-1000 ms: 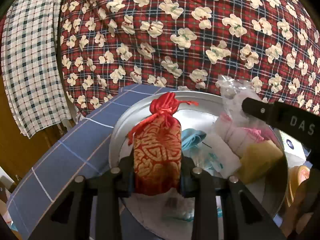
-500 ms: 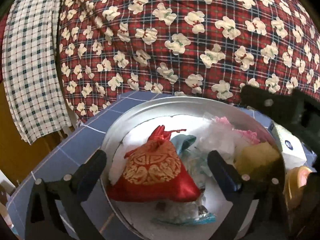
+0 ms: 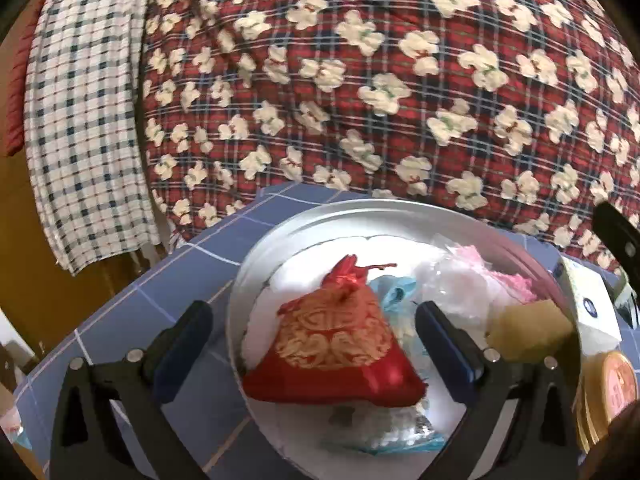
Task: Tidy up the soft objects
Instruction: 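Withdraw both open tools from the tin toward the green pack and sponge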
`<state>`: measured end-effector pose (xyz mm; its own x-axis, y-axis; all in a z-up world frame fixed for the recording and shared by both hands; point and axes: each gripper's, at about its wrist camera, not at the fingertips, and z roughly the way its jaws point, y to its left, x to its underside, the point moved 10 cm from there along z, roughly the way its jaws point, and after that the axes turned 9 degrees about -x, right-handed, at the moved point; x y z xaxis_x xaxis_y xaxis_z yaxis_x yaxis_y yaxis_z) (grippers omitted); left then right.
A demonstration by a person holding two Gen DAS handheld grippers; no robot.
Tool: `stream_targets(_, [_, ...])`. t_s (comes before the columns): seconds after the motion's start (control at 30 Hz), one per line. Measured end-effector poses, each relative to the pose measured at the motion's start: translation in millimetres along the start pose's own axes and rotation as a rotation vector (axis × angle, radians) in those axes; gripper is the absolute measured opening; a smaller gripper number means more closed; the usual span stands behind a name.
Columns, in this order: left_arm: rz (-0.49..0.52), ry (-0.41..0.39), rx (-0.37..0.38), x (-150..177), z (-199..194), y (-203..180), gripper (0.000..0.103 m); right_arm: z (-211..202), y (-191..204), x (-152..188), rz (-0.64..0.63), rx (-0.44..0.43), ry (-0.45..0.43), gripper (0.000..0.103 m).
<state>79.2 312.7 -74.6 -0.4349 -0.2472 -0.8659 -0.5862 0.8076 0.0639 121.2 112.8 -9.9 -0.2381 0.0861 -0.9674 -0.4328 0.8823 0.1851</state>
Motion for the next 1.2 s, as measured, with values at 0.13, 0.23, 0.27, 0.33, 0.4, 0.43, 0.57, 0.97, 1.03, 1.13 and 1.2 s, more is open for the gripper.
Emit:
stream_targets(0.13, [-0.004, -0.019, -0.012, -1.1, -2.9, 1.4, 0.103, -7.7, -0.8, -0.3, -0.039, 0.016, -0.024, 0.082])
stream_targets(0.23, [0.017, -0.058, -0.016, -3.4, -10.8, -2.5, 0.103, -15.0, 0.4, 1.1, -0.056, 0.009, -0.058, 0.082])
stream_targets(0.27, [0.026, -0.078, -0.020, -4.6, -14.4, -3.8, 0.103, -17.5, 1.9, 1.4, -0.055, -0.002, -0.065, 0.082])
stream_targets(0.33, [0.042, -0.107, -0.022, -6.3, -20.0, -6.6, 0.103, -21.3, 5.0, 2.1, -0.071, -0.013, -0.064, 0.082])
stream_targets(0.4, [0.049, -0.111, -0.026, -6.7, -21.2, -7.7, 0.103, -23.5, 6.8, 4.9, -0.094, -0.014, -0.052, 0.082])
stream_targets(0.43, [0.048, -0.108, -0.028, -6.7, -21.9, -7.0, 0.103, -24.8, 6.7, 6.4, -0.102, -0.014, -0.045, 0.082])
stream_targets(0.57, [0.030, -0.105, -0.024, -4.4, -26.2, -5.3, 0.103, -33.4, 0.8, 8.0, -0.110, -0.010, -0.042, 0.082])
stream_targets(0.97, [0.050, -0.101, -0.005, 6.3, -42.5, -19.2, 0.103, -56.4, -31.8, 13.2, -0.094, 0.010, -0.011, 0.082])
stream_targets(1.03, [0.050, -0.093, 0.004, 9.0, -44.9, -22.2, 0.103, -60.4, -37.2, 13.4, -0.096, 0.013, -0.009, 0.082])
stream_targets(1.13, [0.047, -0.077, 0.024, 13.9, -48.8, -28.7, 0.103, -67.1, -47.7, 12.7, -0.102, 0.028, -0.008, 0.082])
stream_targets(1.2, [0.053, -0.069, 0.035, 16.6, -51.1, -34.2, 0.103, -71.2, -54.3, 12.2, -0.104, 0.038, -0.009, 0.082])
